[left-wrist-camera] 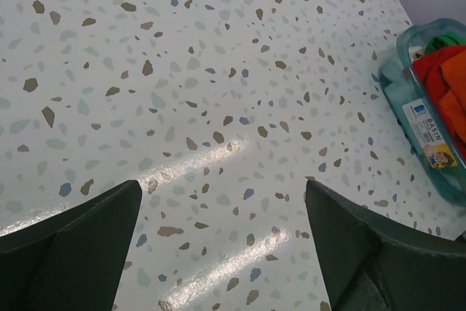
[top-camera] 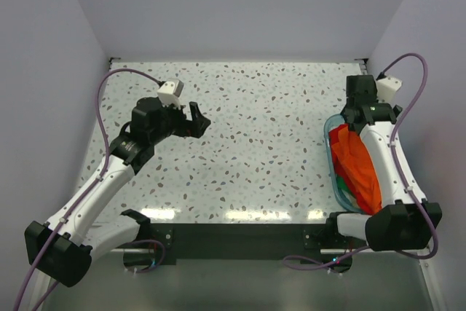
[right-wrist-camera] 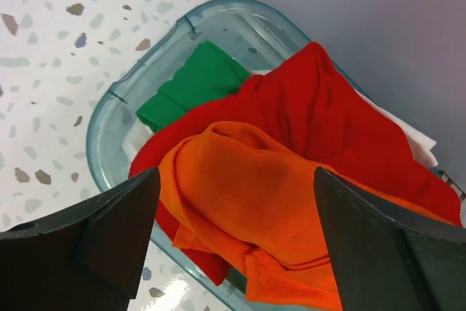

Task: Fold and stack the t-shirts
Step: Grab the tshirt from the pile, then move the tshirt to the center of the board

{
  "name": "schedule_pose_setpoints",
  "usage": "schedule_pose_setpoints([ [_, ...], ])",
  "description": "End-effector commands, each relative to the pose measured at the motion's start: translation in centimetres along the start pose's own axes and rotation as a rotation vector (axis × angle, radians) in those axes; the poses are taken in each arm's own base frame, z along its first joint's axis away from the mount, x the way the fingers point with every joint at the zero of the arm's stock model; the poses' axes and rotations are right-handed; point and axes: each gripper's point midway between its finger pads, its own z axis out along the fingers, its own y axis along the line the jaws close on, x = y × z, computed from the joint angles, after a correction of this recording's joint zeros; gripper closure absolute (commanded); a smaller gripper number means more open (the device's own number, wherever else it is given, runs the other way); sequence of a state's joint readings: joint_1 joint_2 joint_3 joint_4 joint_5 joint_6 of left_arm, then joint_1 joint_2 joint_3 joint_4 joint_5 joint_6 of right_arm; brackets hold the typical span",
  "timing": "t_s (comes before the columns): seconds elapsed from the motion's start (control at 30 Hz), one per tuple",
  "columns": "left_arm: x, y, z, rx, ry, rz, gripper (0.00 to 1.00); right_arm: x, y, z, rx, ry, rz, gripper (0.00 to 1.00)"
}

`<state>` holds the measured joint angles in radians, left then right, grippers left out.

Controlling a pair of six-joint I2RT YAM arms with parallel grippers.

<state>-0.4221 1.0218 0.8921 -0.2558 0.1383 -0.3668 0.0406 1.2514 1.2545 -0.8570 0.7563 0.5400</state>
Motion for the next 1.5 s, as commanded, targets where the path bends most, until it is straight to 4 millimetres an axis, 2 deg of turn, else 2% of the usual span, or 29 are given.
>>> schedule_pose_setpoints([
  [0.0,-1.0,-1.2,-0.1,0.051,-0.023,-0.009,0.0,1.6,0.0,1.7,0.021,0.042,0.018,0.12],
  [0.1,-0.9,-1.2,-0.1,0.055,-0.02,-0.009,0.0,3.1,0.5,2.7,0.013,0.068,0.019,0.16],
  [0.2,-0.8,-1.3,0.0,0.06,-0.015,-0.009,0.0,3.9,0.6,3.1,0.021,0.083,0.008,0.26],
  [0.3,-0.7,-1.4,0.1,0.065,-0.008,-0.013,0.0,4.2,0.5,3.1,0.024,0.091,0.007,0.46],
  [0.33,-0.6,-1.5,0.1,0.071,-0.005,-0.013,0.0,4.2,0.5,3.0,0.018,0.092,0.006,0.6],
  [0.4,-0.5,-1.5,0.2,0.073,-0.001,-0.015,0.0,3.4,0.4,2.4,0.004,0.076,0.023,0.75],
  [0.43,-0.6,-1.6,0.2,0.077,-0.004,-0.016,0.0,3.2,0.4,2.1,-0.006,0.079,0.019,0.89],
  [0.5,-0.6,-1.6,0.1,0.079,-0.005,-0.017,0.0,1.5,0.4,1.0,-0.036,0.054,0.042,1.0],
  [0.57,-0.6,-1.6,0.1,0.08,-0.006,-0.017,0.0,0.6,0.7,-0.2,-0.087,0.057,0.042,1.0],
  [0.6,-0.6,-1.7,0.1,0.08,-0.008,-0.018,0.0,-1.3,0.8,-1.5,-0.128,0.024,0.073,1.0],
  [0.67,-0.7,-1.7,0.1,0.081,-0.009,-0.018,0.0,-2.7,1.6,-3.1,-0.213,0.021,0.075,1.0],
  [0.7,-0.7,-1.7,0.0,0.081,-0.009,-0.019,0.0,-5.0,1.9,-4.8,-0.27,-0.02,0.098,1.0],
  [0.77,-0.8,-1.7,0.0,0.079,-0.013,-0.019,0.0,-6.5,3.3,-7.1,-0.398,-0.014,0.106,1.0],
  [0.8,-0.8,-1.6,0.0,0.075,-0.013,-0.018,0.0,-8.9,3.7,-9.0,-0.466,-0.054,0.134,1.0],
  [0.83,-0.9,-1.6,0.0,0.072,-0.014,-0.018,0.0,-9.8,4.3,-10.1,-0.518,-0.064,0.141,1.0],
  [0.87,-0.9,-1.5,-0.1,0.069,-0.015,-0.018,0.0,-11.9,5.0,-12.7,-0.629,-0.094,0.168,1.0],
  [0.97,-1.0,-1.4,-0.1,0.058,-0.02,-0.016,0.0,-14.8,7.2,-16.4,-0.825,-0.131,0.205,1.0],
  [1.0,-1.1,-1.2,-0.1,0.052,-0.021,-0.015,0.0,-16.0,7.9,-18.7,-0.93,-0.148,0.217,1.0],
  [1.07,-1.3,-1.1,-0.2,0.042,-0.029,-0.017,0.0,-17.3,10.0,-20.9,-1.048,-0.152,0.237,1.0],
  [1.1,-1.6,-1.0,-0.3,0.032,-0.038,-0.015,0.0,-18.2,10.5,-23.0,-1.117,-0.166,0.248,1.0],
  [1.13,-1.6,-0.9,-0.3,0.025,-0.04,-0.013,0.0,-18.5,11.8,-23.5,-1.149,-0.166,0.242,1.0],
  [1.17,-1.6,-0.7,-0.4,0.018,-0.043,-0.015,0.0,-18.5,12.8,-26.3,-1.226,-0.178,0.223,1.0],
  [1.23,-2.0,-0.4,-0.6,-0.003,-0.058,-0.018,0.0,-18.1,14.5,-28.3,-1.286,-0.174,0.206,1.0],
  [1.27,-2.1,-0.3,-0.7,-0.012,-0.063,-0.02,0.0,-17.0,16.0,-29.4,-1.331,-0.143,0.18,1.0],
  [1.37,-2.1,0.3,-0.9,-0.045,-0.07,-0.032,0.0,-15.4,17.9,-30.4,-1.382,-0.121,0.17,1.0],
  [1.4,-2.0,0.4,-1.0,-0.05,-0.07,-0.037,0.0,-13.3,19.3,-28.8,-1.356,-0.068,0.143,0.98],
  [1.43,-1.9,0.5,-0.9,-0.057,-0.07,-0.048,0.0,-12.4,20.0,-27.9,-1.342,-0.044,0.128,0.92],
  [1.47,-1.7,0.6,-0.9,-0.061,-0.067,-0.061,0.01,-10.0,21.4,-25.8,-1.303,0.009,0.077,0.71],
])
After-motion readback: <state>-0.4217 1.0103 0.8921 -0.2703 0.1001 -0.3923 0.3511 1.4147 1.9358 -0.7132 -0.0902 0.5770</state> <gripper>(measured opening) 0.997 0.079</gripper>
